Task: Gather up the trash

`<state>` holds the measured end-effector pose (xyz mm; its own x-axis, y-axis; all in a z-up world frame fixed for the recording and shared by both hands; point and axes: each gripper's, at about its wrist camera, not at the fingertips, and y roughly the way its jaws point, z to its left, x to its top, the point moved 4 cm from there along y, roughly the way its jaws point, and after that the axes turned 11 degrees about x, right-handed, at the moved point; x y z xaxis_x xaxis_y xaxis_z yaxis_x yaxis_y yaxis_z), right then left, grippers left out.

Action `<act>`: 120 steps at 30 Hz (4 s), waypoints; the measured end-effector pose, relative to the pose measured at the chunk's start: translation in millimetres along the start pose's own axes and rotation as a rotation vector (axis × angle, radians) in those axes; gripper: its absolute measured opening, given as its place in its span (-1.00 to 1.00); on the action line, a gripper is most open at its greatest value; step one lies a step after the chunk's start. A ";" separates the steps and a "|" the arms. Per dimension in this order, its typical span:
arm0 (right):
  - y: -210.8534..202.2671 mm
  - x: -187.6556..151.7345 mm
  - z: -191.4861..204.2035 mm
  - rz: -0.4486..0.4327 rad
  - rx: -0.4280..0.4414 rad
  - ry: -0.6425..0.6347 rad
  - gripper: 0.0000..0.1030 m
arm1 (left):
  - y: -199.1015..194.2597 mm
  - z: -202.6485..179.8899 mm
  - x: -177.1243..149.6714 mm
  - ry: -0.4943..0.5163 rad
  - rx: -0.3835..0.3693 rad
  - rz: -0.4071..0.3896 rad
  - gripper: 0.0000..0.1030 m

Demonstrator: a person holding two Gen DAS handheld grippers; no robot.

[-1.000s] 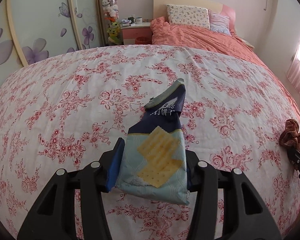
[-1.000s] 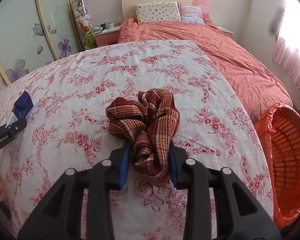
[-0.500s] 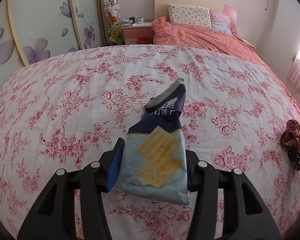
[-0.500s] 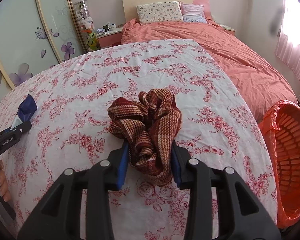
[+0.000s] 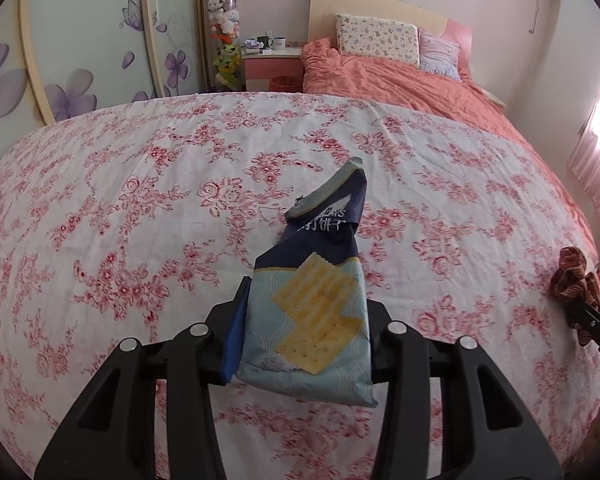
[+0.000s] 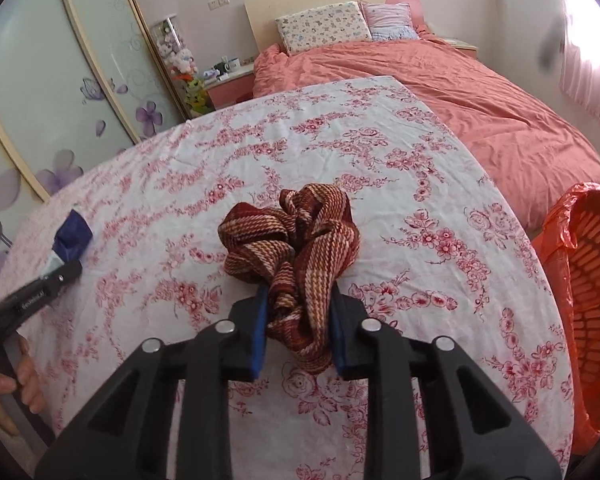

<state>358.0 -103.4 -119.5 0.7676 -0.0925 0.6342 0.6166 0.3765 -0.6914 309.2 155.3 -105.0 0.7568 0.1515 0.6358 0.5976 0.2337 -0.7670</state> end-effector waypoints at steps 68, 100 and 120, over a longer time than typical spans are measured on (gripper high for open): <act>-279.4 -30.7 -228.0 -0.464 -0.262 0.278 0.53 | -172.8 -328.2 -61.1 0.444 -0.420 -0.171 0.54; -339.9 -168.5 3.7 -0.481 -0.613 0.043 0.92 | -272.4 -74.8 -141.8 0.061 -0.080 -0.420 0.96; -327.1 -186.1 15.1 -0.399 -0.562 0.099 0.92 | -283.9 -60.3 -161.3 0.060 -0.007 -0.418 0.96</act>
<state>10.8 -195.4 -6.1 0.4591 -0.2181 0.8612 0.8317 -0.2352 -0.5029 33.4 6.6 4.9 0.4629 -0.0114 0.8863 0.8582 0.2561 -0.4449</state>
